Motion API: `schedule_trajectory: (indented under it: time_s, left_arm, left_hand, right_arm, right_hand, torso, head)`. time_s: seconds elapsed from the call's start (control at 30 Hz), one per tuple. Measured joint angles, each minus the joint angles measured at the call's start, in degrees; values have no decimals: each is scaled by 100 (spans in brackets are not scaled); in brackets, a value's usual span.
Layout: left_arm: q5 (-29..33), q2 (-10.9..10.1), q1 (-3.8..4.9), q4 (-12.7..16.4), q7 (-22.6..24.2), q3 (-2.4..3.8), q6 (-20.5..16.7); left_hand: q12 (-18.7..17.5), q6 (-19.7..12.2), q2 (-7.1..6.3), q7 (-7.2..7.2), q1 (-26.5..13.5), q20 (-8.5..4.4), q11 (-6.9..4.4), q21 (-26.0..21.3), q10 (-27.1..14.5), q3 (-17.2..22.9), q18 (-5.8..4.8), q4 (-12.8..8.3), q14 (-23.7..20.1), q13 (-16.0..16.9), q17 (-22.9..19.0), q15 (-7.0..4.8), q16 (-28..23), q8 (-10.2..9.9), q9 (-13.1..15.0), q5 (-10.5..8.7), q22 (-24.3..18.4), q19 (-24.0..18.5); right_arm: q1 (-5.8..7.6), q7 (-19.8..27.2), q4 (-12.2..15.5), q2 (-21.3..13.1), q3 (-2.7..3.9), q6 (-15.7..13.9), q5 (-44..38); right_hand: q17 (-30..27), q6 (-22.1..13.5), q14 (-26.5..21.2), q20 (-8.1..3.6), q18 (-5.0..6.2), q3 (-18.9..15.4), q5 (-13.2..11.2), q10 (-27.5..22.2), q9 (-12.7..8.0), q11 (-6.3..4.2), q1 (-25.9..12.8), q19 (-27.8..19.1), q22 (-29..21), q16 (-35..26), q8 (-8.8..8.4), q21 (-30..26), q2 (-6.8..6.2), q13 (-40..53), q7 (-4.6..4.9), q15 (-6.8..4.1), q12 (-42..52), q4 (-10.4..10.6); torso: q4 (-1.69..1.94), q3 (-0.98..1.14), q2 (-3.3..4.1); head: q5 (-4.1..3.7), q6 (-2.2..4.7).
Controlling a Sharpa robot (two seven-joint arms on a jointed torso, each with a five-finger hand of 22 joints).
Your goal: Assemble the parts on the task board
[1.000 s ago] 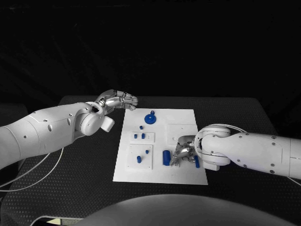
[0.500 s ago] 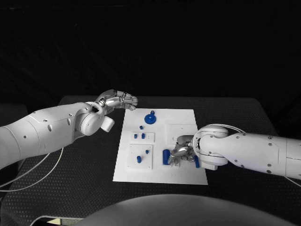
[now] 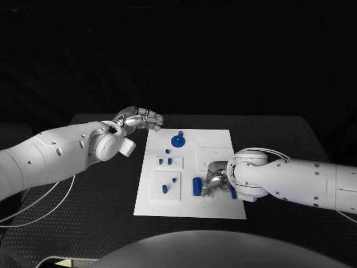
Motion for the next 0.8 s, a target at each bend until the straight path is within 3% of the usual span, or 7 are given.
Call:
schedule_trajectory:
  time_s: [0.13,0.27,0.4,0.8]
  left_arm:
    - [0,-2,0,0,-4,0,3]
    - [0,-2,0,-2,-7,0,5]
    - [0,-3,0,-3,-10,0,7]
    - [1,-26,1,2,-14,0,8]
  left_hand:
    - [0,0,0,0,0,0,0,0,0,0,0,0,0,0,0,0,0,0,0,0,0,0]
    - [0,0,0,0,0,0,0,0,0,0,0,0,0,0,-1,0,0,0,0,0,0,0]
    - [0,0,0,0,0,0,0,0,0,0,0,0,0,1,-1,0,0,0,-5,0,-1,0]
    - [0,0,0,0,0,0,0,0,0,0,0,0,0,1,-2,0,0,0,-6,0,-1,0]
  right_arm:
    - [-8,-9,-16,-2,2,16,-77]
    - [-20,6,-6,-10,2,14,-83]
    - [-23,39,-1,-29,2,5,-79]
    - [-19,278,181,-418,3,-131,35]
  right_hand:
    - [-9,0,0,0,4,-102,-39,0,0,0,39,0,0,20,-33,0,-89,2,0,1,-4,8]
    - [-22,0,7,1,8,-345,-117,0,0,1,-110,0,-3,20,-33,0,-484,8,0,8,-22,50]
    - [-22,0,7,1,10,-551,-127,0,13,1,-293,0,-19,20,-33,0,-664,17,0,9,-22,109]
    - [-36,1,-14,1,18,-622,-127,0,41,1,-307,-1,-36,19,-34,0,-677,22,1,-10,-45,101]
  torso:
    - [-1,0,0]
    - [1,0,1]
    - [0,0,2]
    - [1,8,5]
  head:
    - [-6,0]
    - [-7,0]
    - [-1,0]
    - [-10,0]
